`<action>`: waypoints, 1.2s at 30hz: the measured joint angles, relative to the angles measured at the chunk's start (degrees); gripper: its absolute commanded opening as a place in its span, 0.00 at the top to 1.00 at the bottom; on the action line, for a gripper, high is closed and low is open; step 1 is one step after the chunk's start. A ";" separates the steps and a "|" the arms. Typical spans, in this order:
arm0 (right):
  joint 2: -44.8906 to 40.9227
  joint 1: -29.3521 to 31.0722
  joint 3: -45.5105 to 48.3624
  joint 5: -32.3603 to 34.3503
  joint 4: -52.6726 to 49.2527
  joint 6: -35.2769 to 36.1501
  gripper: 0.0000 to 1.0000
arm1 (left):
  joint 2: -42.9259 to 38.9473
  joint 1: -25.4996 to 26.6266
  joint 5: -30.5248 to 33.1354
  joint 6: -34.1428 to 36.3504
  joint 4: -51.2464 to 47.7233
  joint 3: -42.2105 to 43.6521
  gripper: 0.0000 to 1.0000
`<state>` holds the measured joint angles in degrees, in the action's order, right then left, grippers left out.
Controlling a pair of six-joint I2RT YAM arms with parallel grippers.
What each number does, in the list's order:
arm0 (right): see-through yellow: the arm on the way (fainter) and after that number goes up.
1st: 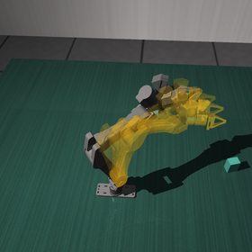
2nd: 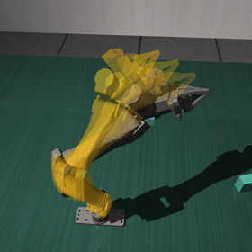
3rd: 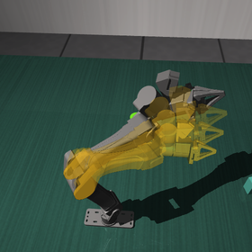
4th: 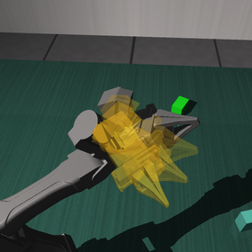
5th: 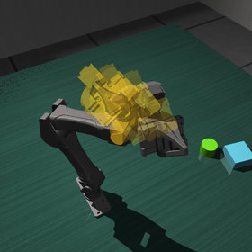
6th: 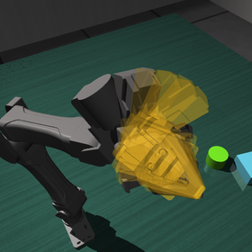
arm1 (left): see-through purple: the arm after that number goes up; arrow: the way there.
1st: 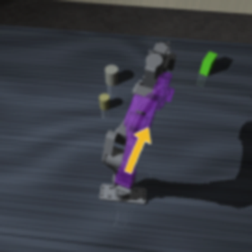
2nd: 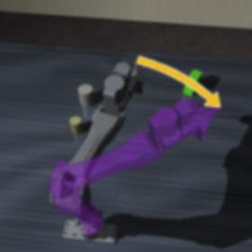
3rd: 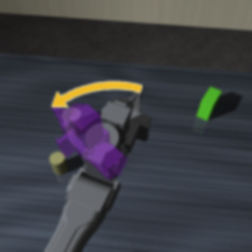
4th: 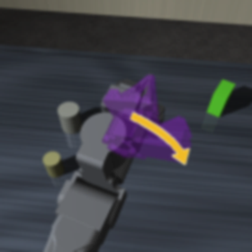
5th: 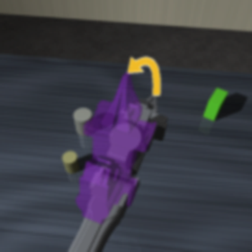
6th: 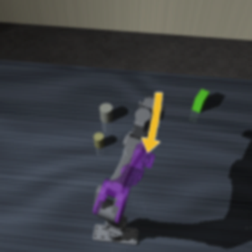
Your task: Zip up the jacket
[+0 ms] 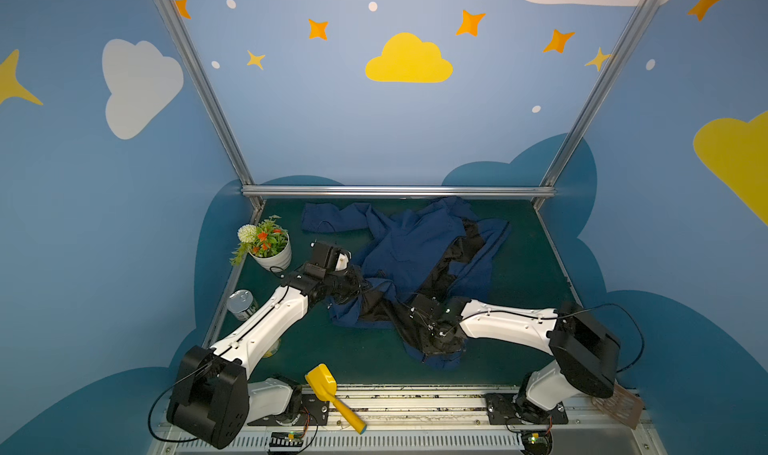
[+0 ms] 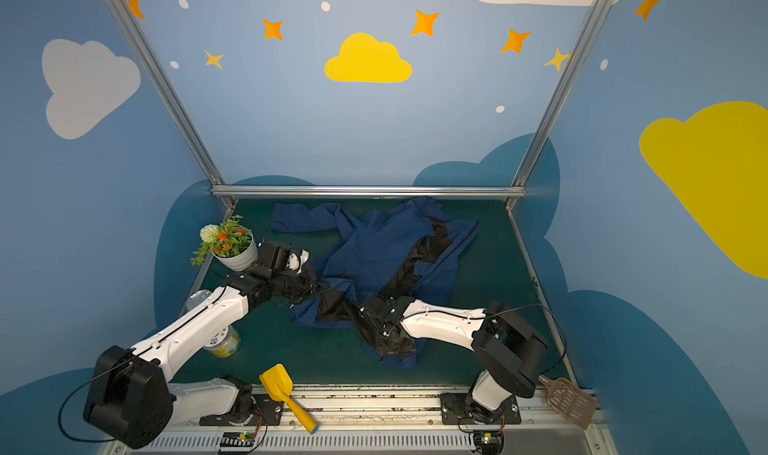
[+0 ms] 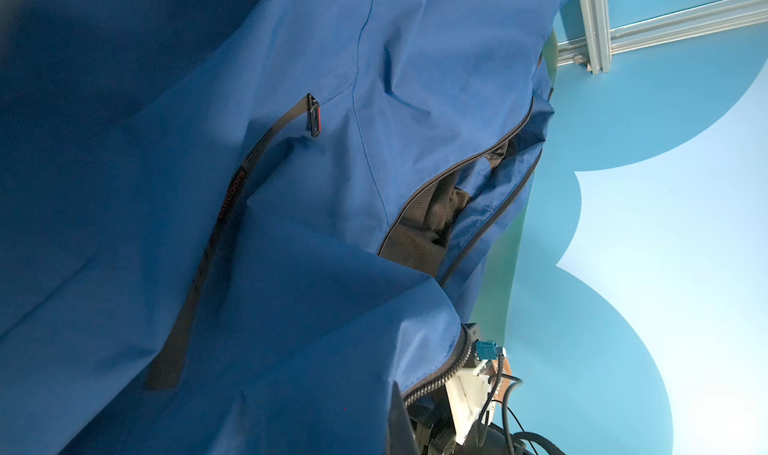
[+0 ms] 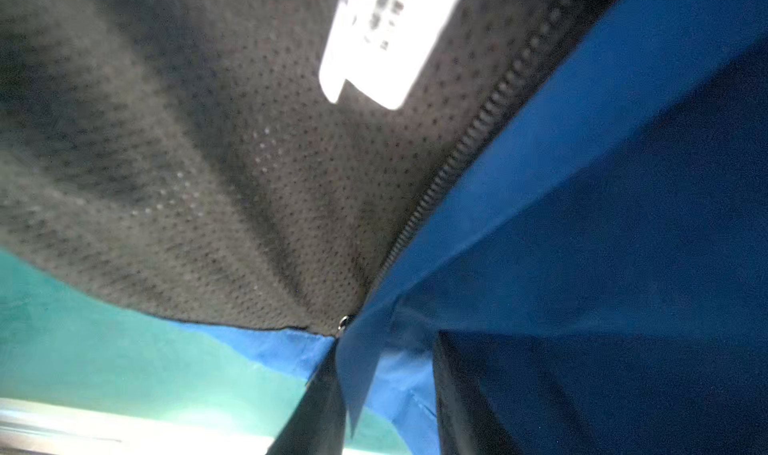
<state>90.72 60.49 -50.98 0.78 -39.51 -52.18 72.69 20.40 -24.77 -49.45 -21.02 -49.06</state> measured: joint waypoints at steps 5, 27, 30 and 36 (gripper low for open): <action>-0.66 -0.17 1.75 -1.36 3.50 0.00 0.79 | 0.00 -0.04 0.13 0.11 0.00 0.04 0.97; -9.18 -1.03 9.86 -2.14 6.73 -0.07 0.73 | 0.02 0.00 0.17 -0.04 0.92 1.29 0.97; -8.41 -1.05 9.55 -2.82 7.06 0.00 0.76 | 0.02 0.26 0.35 -0.04 0.94 1.29 0.97; -5.22 -0.74 7.78 -4.63 10.34 0.37 1.00 | 0.02 0.42 0.55 -0.04 0.92 1.29 0.97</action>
<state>85.49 59.75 -43.20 -3.86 -29.17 -51.81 72.71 20.82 -24.23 -49.50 -20.10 -47.77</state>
